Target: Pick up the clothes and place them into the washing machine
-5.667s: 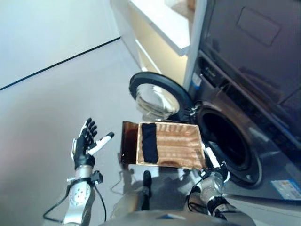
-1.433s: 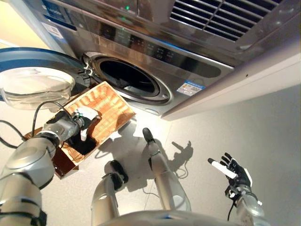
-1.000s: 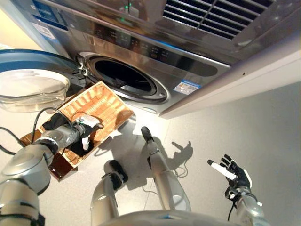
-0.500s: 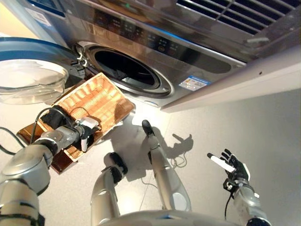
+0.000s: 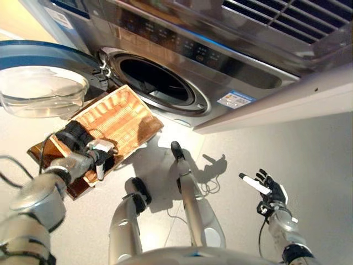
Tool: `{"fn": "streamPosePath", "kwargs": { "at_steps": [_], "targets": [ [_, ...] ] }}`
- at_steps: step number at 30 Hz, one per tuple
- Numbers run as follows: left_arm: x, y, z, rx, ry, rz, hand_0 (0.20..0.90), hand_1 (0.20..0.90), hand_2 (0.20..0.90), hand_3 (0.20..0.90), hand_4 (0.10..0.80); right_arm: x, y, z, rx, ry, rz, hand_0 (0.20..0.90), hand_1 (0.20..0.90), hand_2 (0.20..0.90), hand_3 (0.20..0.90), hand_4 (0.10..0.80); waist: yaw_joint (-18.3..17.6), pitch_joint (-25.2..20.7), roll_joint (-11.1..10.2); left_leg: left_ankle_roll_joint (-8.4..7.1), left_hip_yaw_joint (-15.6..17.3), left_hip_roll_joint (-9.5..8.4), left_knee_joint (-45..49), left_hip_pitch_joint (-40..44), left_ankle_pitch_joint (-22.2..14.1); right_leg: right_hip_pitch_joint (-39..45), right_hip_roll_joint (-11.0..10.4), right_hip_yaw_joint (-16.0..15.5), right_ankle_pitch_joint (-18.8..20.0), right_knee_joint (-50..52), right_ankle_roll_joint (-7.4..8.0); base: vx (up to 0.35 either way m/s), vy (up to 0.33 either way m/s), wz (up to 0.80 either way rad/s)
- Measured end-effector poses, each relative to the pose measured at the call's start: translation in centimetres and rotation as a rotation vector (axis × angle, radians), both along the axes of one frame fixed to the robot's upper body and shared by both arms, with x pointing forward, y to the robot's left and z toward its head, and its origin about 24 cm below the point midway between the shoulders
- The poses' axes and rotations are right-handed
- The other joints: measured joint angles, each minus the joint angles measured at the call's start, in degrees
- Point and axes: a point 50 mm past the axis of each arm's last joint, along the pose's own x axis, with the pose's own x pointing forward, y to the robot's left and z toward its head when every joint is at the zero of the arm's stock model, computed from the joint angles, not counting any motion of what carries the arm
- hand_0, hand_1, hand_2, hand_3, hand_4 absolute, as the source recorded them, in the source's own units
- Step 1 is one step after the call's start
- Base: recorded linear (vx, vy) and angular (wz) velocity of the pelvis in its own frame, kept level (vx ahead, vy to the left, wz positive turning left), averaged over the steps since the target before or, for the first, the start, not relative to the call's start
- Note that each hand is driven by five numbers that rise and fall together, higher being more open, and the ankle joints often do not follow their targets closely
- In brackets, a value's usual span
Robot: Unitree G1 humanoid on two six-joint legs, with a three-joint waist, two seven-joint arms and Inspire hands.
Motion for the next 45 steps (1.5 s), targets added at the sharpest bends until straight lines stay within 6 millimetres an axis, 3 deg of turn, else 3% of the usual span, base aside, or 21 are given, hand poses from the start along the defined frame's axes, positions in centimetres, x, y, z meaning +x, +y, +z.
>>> {"fn": "streamPosePath", "kwargs": {
  "at_steps": [3,10,11,12,13,14,18,31,45],
  "targets": [
    [-0.5,-0.4,-0.8,-0.001,-0.007,-0.015,0.9,0.9,0.9,0.9,0.8,-0.3,0.0,-0.5,0.001,0.031,-0.005,0.9,0.9,0.9,0.9,0.8,1.1,-0.1,0.2,0.01,-0.2,-0.17,0.3,-0.2,0.0,0.0,-0.2,-0.6,-0.3,0.1,0.32,-0.002,0.006,0.01],
    [-3.0,0.8,-2.7,0.022,0.032,0.037,0.9,0.9,0.9,0.9,0.8,0.1,0.6,-0.5,0.0,0.032,0.021,0.9,0.9,0.9,0.9,0.8,0.9,-0.1,0.2,0.53,-0.3,-0.53,-0.3,-0.6,0.3,0.0,-0.9,-1.0,-0.8,-1.3,1.0,0.0,0.0,0.0],
    [-3.0,0.8,-2.6,0.015,0.025,0.042,0.837,0.837,0.837,0.837,0.755,0.1,0.7,-0.6,0.0,0.033,0.016,0.9,0.9,0.9,0.9,0.8,0.9,-0.1,0.2,0.57,-0.4,-0.52,-0.3,-0.6,0.4,0.0,-1.0,-1.1,-0.8,-1.2,1.0,0.015,0.022,0.04],
    [-3.1,0.9,-2.7,0.013,0.025,0.05,0.724,0.724,0.724,0.724,0.675,0.1,0.7,-0.6,0.0,0.033,0.015,0.9,0.9,0.9,0.9,0.8,0.8,-0.1,0.2,0.55,-0.4,-0.55,-0.3,-0.6,0.4,0.0,-1.0,-1.2,-0.8,-1.2,1.0,0.03,0.033,0.03],
    [-3.1,0.9,-2.7,0.013,0.025,0.05,0.538,0.538,0.538,0.538,0.541,0.1,0.7,-0.6,0.0,0.033,0.014,0.9,0.9,0.9,0.9,0.8,0.8,-0.1,0.2,0.52,-0.4,-0.56,-0.3,-0.6,0.4,0.0,-1.0,-1.1,-0.8,-1.2,0.99,0.0,0.0,0.0],
    [-3.1,0.9,-2.7,0.011,0.019,0.051,0.2,0.2,0.2,0.2,0.3,0.1,0.7,-0.6,0.001,0.031,0.014,0.9,0.9,0.9,0.9,0.8,0.8,-0.1,0.2,0.5,-0.4,-0.57,-0.3,-0.6,0.4,0.0,-1.0,-1.1,-0.8,-1.2,0.98,0.0,0.0,0.0],
    [-2.6,0.9,-2.3,0.019,-0.01,0.052,0.2,0.2,0.2,0.2,0.3,0.6,0.9,-0.3,0.002,0.015,0.02,0.9,0.9,0.9,0.9,0.8,0.6,0.0,0.0,0.42,-0.5,-0.66,-0.3,-0.6,0.2,-0.1,-0.8,-1.1,-0.7,-1.1,0.92,0.0,0.0,0.0],
    [-4.6,0.8,-4.2,0.025,0.066,0.071,0.2,0.2,0.2,0.2,0.3,1.2,1.3,0.1,0.008,-0.022,0.033,0.9,0.9,0.9,0.9,0.8,0.9,0.0,-0.1,0.43,-0.6,-0.92,-0.9,-0.6,0.0,-0.4,-0.6,-1.1,0.0,-1.0,0.02,0.007,0.004,0.01],
    [-3.8,0.6,-3.7,0.076,0.047,0.031,0.2,0.2,0.2,0.2,0.3,1.2,1.9,-0.1,0.017,-0.019,0.038,0.9,0.9,0.9,0.9,0.8,1.0,-1.8,0.0,0.25,-0.2,-1.47,-1.2,-0.2,0.1,-0.5,-0.7,-0.9,0.1,-1.0,-0.03,0.011,-0.004,-0.01]
  ]
}}
